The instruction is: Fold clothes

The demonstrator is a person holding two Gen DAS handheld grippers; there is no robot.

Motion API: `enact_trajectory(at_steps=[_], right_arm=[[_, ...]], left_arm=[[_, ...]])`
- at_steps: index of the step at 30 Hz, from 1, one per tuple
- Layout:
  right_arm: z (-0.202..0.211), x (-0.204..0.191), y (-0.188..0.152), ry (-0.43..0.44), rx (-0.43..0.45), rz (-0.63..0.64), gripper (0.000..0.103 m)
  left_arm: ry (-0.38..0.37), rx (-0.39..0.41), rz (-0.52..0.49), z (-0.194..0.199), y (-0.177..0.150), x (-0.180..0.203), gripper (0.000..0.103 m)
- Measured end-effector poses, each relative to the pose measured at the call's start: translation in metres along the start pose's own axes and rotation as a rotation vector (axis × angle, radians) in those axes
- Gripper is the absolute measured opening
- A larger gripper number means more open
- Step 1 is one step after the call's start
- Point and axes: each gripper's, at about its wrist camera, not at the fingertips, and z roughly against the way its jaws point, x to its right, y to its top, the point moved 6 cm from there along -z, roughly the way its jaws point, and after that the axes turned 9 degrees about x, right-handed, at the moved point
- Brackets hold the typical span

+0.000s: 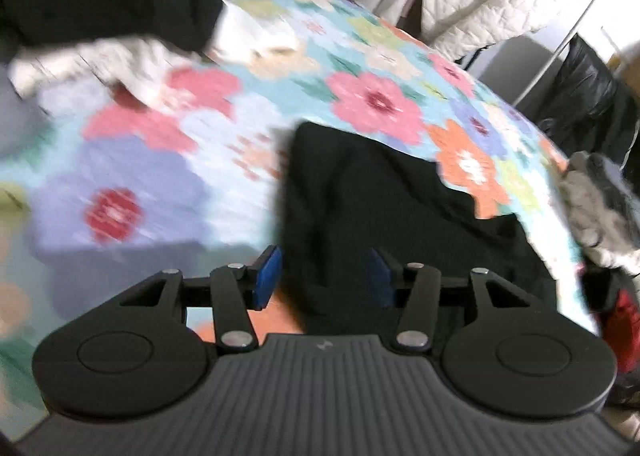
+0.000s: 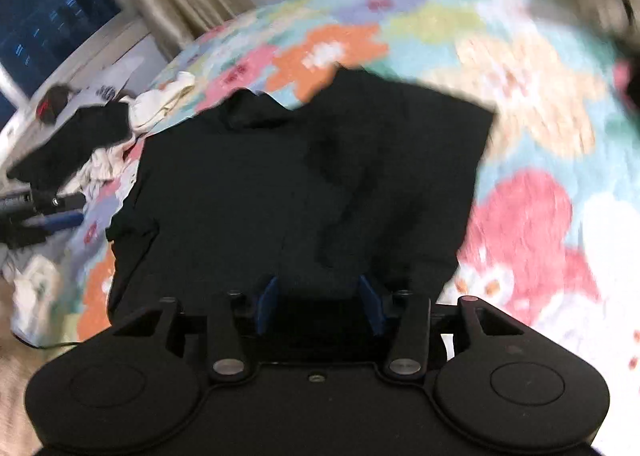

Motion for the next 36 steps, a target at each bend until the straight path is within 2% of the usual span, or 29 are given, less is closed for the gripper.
enact_trajectory(at_steps=[2,3,5,8,11,13,14,16,20,23,25,26,28,29,30,32,34,36], right_arm=[[0.016,-0.016,0.013,-0.018,0.09,0.065,0.051],[0.022,-0.028,0.017,-0.02,0.128,0.096,0.051],[0.028,-0.058,0.022,0.016,0.173,0.153,0.051],[0.012,-0.106,0.021,0.123,0.144,0.229,0.051],[-0.013,-0.147,0.009,0.189,0.081,0.317,0.052],[-0.032,-0.163,0.001,0.211,0.042,0.358,0.053],[-0.042,-0.167,-0.003,0.213,0.024,0.368,0.054],[-0.06,-0.167,-0.011,0.209,-0.013,0.357,0.054],[-0.088,-0.158,-0.022,0.264,-0.063,0.193,0.054],[-0.103,-0.159,-0.025,0.297,-0.053,0.138,0.054],[-0.101,-0.169,-0.031,0.304,-0.045,0.233,0.04],[-0.1,-0.174,-0.035,0.301,-0.042,0.29,0.025],[-0.091,-0.183,-0.043,0.275,-0.034,0.417,0.009],[-0.087,-0.184,-0.044,0.284,-0.035,0.412,0.005],[-0.083,-0.183,-0.045,0.295,-0.033,0.391,0.005],[-0.078,-0.181,-0.045,0.298,-0.019,0.367,0.005],[-0.073,-0.179,-0.047,0.313,-0.016,0.347,0.005],[-0.067,-0.182,-0.049,0.357,-0.02,0.315,0.005]], left_arm=[[0.077,0.004,-0.063,-0.002,0.001,-0.012,0.049],[0.083,0.002,-0.053,-0.007,0.002,-0.018,0.049],[0.025,-0.007,0.077,-0.024,0.005,-0.029,0.049],[-0.056,-0.044,0.218,-0.057,0.01,-0.037,0.049],[-0.089,-0.053,0.151,-0.084,0.018,-0.029,0.048],[-0.153,-0.058,0.102,-0.093,0.018,-0.022,0.011],[-0.187,-0.062,0.097,-0.095,0.016,-0.019,0.0],[-0.269,-0.055,0.092,-0.093,0.014,-0.007,0.0],[-0.359,0.008,-0.027,-0.08,0.02,0.031,0.0],[-0.434,-0.025,-0.106,-0.086,0.01,0.062,0.0],[-0.481,-0.107,-0.166,-0.094,-0.009,0.082,0.0],[-0.491,-0.137,-0.225,-0.097,-0.02,0.093,0.0],[-0.491,-0.176,-0.356,-0.096,-0.036,0.11,0.001],[-0.504,-0.176,-0.377,-0.091,-0.036,0.113,0.002],[-0.525,-0.155,-0.361,-0.084,-0.03,0.113,0.002],[-0.538,-0.075,-0.266,-0.068,-0.004,0.099,0.006],[-0.48,0.019,-0.186,-0.058,0.02,0.073,0.019],[-0.365,0.083,-0.143,-0.058,0.031,0.045,0.045]])
